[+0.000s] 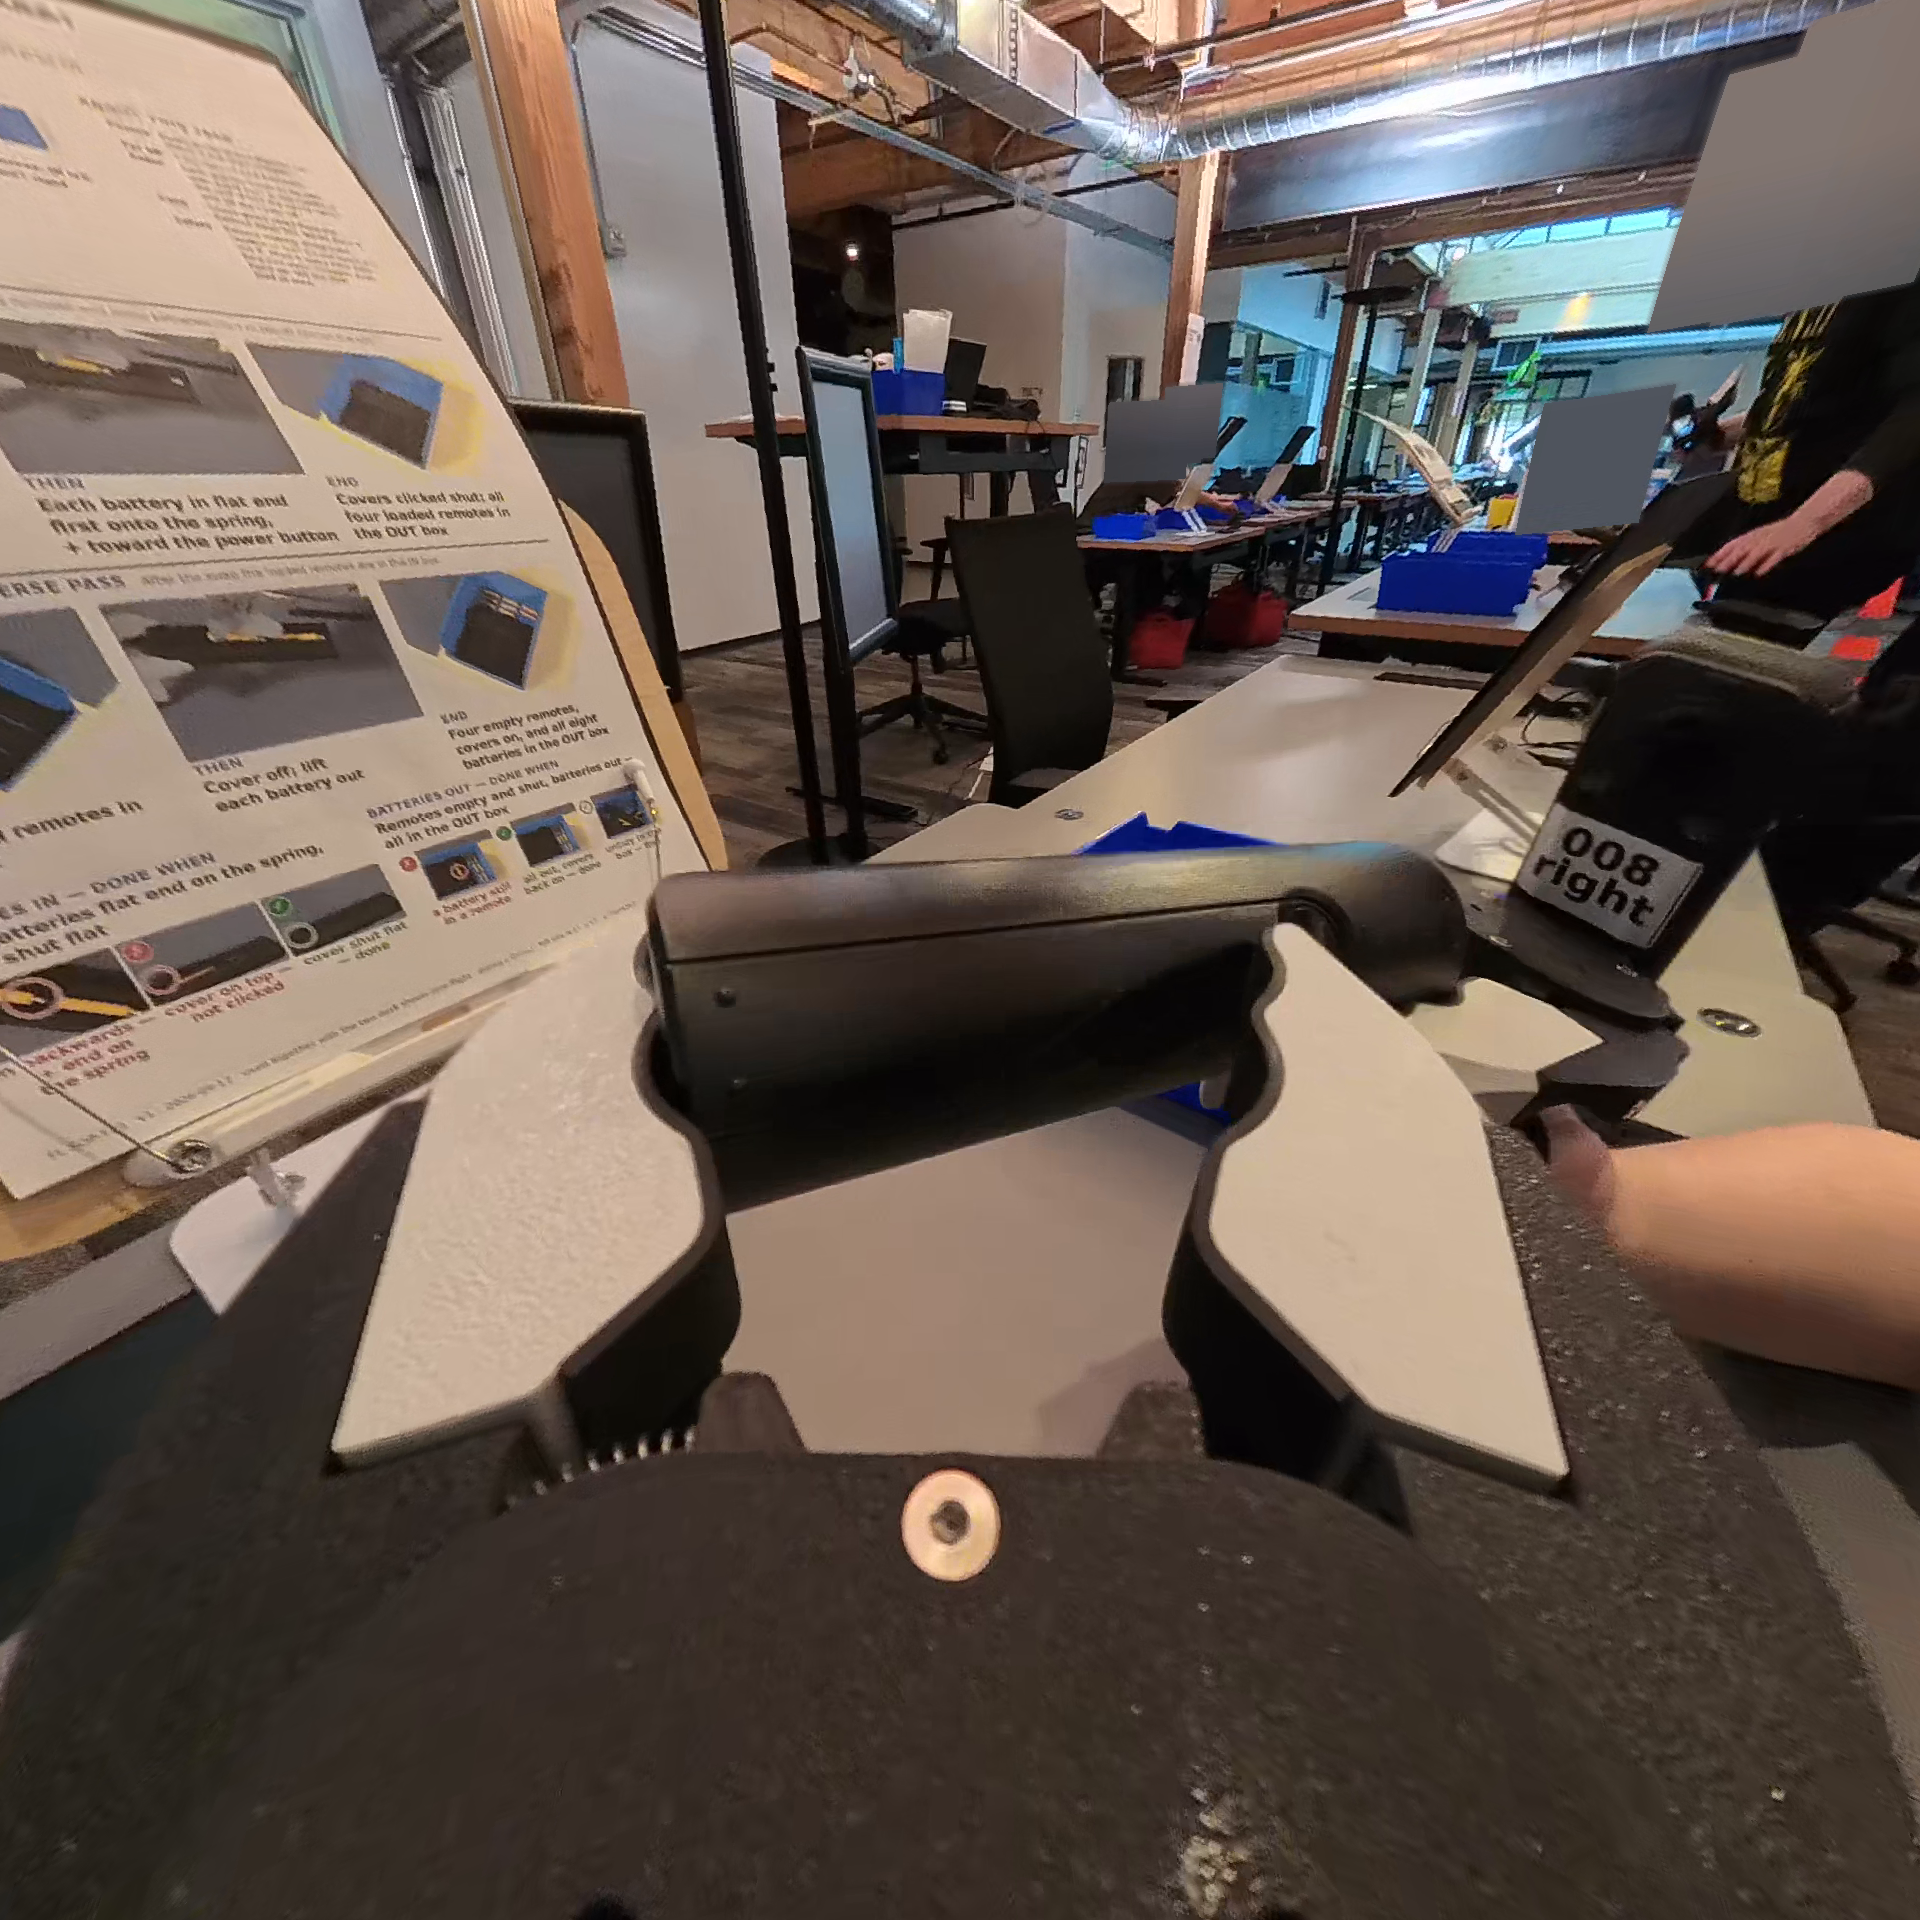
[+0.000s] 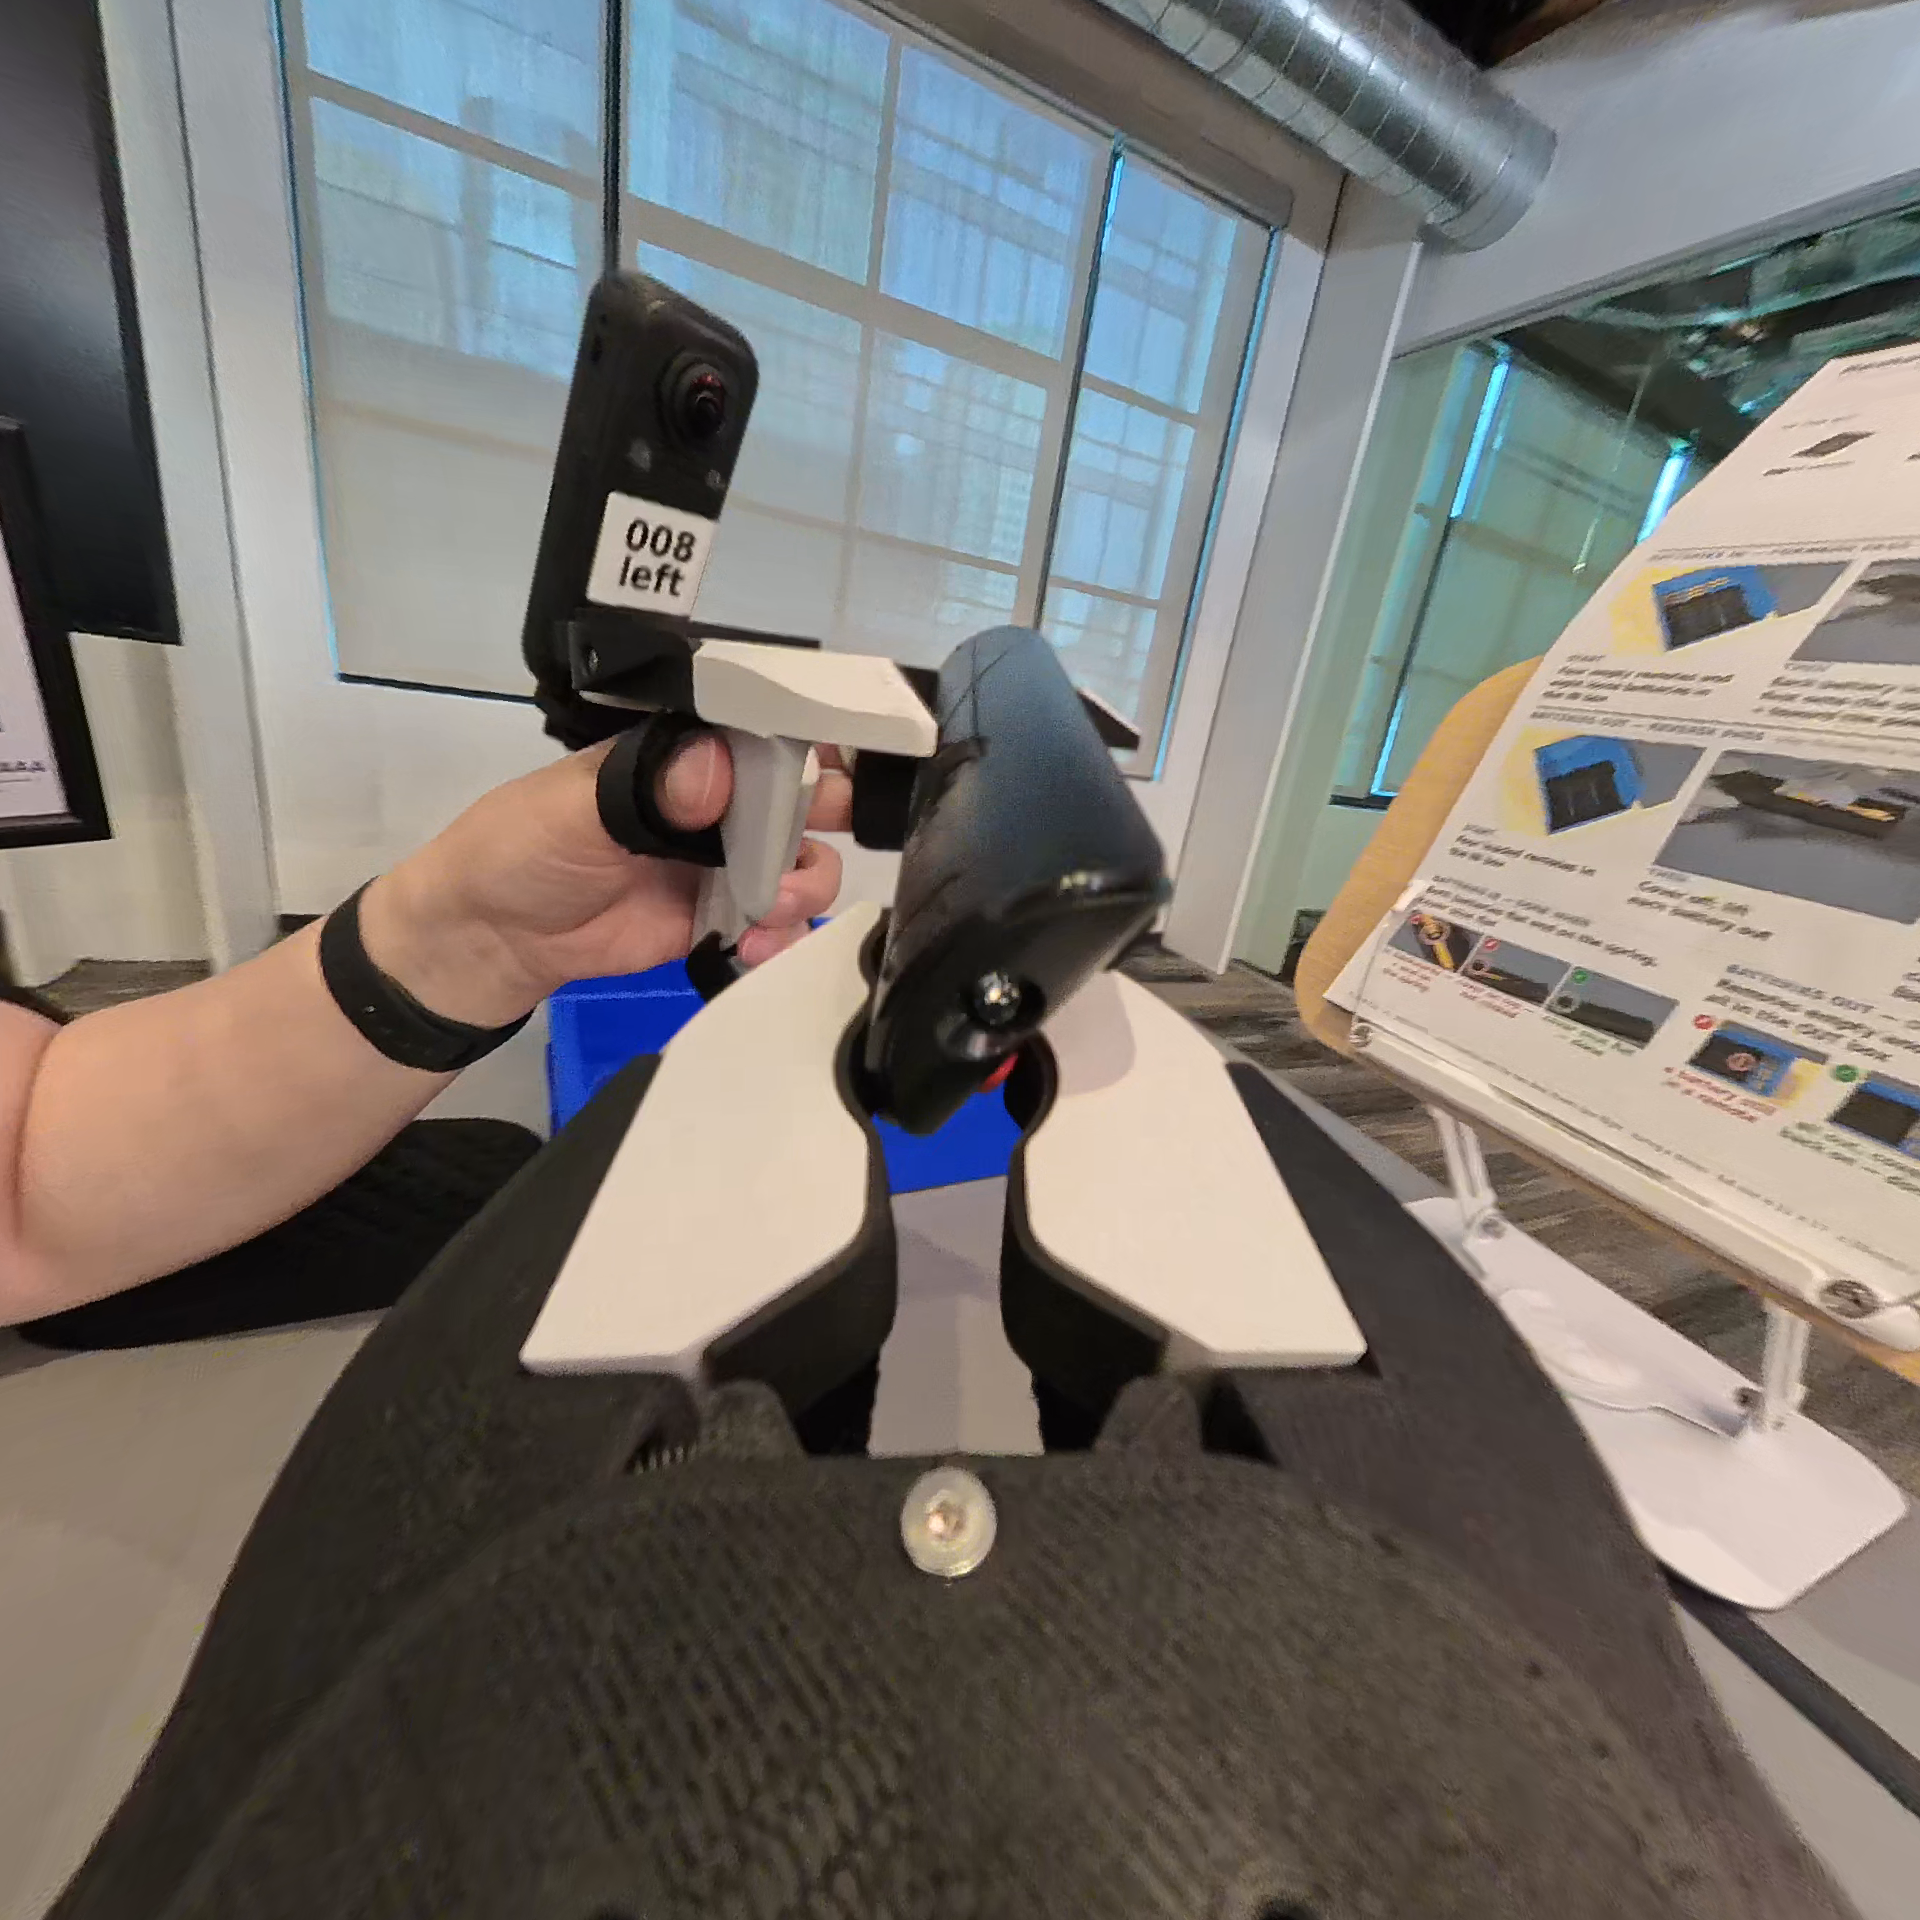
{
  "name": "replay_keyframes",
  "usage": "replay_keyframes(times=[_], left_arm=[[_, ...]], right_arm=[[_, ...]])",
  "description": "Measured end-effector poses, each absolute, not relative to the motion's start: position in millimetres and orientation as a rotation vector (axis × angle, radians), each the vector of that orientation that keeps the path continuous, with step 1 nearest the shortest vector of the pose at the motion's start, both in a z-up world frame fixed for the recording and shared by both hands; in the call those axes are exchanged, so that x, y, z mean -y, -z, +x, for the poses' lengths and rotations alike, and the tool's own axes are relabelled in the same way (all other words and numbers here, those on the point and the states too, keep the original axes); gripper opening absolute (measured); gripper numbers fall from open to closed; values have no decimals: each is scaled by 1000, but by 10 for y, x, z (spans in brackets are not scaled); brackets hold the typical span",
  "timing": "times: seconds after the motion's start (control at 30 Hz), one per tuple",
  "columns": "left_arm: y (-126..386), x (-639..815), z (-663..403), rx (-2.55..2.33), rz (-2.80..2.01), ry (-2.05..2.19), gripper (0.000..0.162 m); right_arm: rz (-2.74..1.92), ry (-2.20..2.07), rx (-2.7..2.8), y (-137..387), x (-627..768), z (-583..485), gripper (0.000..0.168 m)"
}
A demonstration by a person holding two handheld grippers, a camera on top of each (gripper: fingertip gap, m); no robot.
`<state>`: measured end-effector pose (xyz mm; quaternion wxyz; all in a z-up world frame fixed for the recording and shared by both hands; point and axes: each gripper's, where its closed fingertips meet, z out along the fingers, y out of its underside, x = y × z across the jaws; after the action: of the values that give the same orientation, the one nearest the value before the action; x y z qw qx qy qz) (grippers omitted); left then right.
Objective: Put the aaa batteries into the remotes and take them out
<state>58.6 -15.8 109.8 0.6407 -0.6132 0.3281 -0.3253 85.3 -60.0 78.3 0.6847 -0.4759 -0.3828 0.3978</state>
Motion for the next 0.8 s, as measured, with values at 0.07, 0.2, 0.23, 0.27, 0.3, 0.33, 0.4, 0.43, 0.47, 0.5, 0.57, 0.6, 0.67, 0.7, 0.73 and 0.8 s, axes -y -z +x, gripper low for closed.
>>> replay_keyframes(times=[0.07,0.2,0.23,0.27,0.3,0.33,0.4,0.43,0.47,0.5,0.57,0.6,0.67,0.7,0.73,0.8], left_arm=[[-1117,171,578,-761,-1387,723,103],[-1145,195,586,-772,-1367,694,103],[-1141,193,581,-770,-1373,695,103],[-1139,190,576,-773,-1375,692,103],[-1143,188,568,-772,-1374,692,103],[-1144,186,564,-773,-1373,686,104],[-1150,188,558,-776,-1370,674,104],[-1156,192,559,-776,-1364,669,104],[-1159,192,560,-776,-1360,664,104],[-1164,194,561,-776,-1357,661,104],[-1159,190,554,-780,-1362,645,103],[-1160,191,554,-781,-1361,645,103],[-1151,180,552,-779,-1363,626,103],[-1145,170,548,-779,-1365,613,103],[-1137,165,549,-778,-1370,610,103],[-1113,158,558,-778,-1387,624,103]], right_arm=[[-1070,-963,868,-780,635,828,20],[-1069,-994,860,-790,652,823,21],[-1078,-1011,861,-791,657,814,22],[-1087,-1030,862,-790,660,806,22],[-1092,-1046,862,-791,668,796,24],[-1098,-1059,861,-789,673,786,27],[-1109,-1093,854,-794,679,779,29],[-1113,-1117,847,-802,683,783,29],[-1116,-1141,841,-808,686,785,29],[-1120,-1162,838,-813,688,786,30],[-1137,-1189,829,-804,677,782,30],[-1147,-1200,817,-801,666,784,29],[-1175,-1191,802,-777,623,787,22],[-1188,-1171,809,-755,605,787,20],[-1193,-1145,818,-740,589,790,19],[-1186,-1104,826,-733,567,807,19]])
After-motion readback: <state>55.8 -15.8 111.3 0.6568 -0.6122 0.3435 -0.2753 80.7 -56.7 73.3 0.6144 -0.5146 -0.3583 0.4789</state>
